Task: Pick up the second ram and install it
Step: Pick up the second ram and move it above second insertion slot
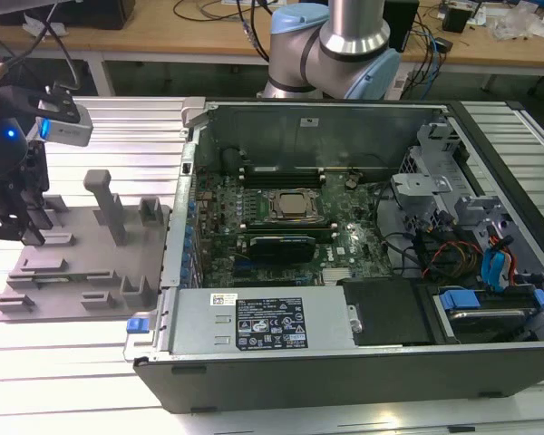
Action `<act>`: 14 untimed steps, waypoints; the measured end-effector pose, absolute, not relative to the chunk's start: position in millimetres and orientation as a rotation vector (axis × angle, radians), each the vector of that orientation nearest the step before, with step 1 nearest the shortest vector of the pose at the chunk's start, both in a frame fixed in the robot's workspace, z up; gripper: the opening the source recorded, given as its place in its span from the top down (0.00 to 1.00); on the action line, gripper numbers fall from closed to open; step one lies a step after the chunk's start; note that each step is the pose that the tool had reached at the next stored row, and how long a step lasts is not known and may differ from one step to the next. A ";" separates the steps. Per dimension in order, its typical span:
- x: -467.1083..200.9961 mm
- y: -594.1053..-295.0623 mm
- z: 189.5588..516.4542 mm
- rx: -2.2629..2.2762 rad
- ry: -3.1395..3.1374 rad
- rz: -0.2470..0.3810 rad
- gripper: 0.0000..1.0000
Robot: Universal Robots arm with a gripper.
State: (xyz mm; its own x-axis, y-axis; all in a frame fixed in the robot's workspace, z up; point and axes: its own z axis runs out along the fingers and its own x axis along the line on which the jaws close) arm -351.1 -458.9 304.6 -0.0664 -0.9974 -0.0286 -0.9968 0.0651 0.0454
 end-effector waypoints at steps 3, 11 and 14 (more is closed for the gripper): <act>-351.1 -458.9 302.5 2.139 -2.285 -0.083 0.72; -351.8 -458.8 285.7 2.140 -2.285 -0.083 0.72; -355.2 -456.4 278.9 2.168 -2.258 -0.082 0.72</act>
